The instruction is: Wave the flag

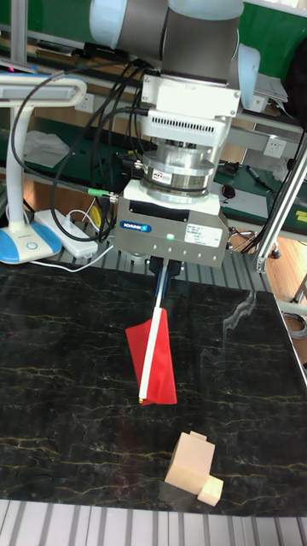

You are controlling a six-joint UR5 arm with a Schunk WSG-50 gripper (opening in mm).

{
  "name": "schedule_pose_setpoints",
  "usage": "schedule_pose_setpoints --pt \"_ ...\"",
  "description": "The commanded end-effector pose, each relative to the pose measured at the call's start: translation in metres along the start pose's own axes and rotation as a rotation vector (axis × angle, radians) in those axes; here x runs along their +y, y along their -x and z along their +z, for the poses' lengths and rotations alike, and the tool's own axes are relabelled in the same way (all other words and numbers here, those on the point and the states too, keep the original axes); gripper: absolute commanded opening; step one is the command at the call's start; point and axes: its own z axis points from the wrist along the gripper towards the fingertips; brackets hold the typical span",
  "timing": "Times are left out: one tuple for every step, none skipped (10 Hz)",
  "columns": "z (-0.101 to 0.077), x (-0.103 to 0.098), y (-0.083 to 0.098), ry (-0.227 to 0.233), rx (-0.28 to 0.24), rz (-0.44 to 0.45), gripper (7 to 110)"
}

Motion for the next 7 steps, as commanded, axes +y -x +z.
schedule_pose_setpoints --pt "-0.002 -0.002 -0.011 -0.006 0.043 -0.013 7" --pt "-0.002 -0.004 -0.018 -0.015 0.073 -0.030 7" --pt "-0.017 -0.014 -0.015 -0.057 0.090 -0.054 7" --pt "-0.039 -0.019 -0.014 -0.086 0.101 -0.069 7" --pt "-0.061 -0.009 -0.023 -0.076 0.108 -0.057 7" --pt "-0.076 0.001 -0.034 -0.056 0.107 -0.041 7" --pt "-0.089 0.007 -0.047 -0.037 0.098 -0.033 7"
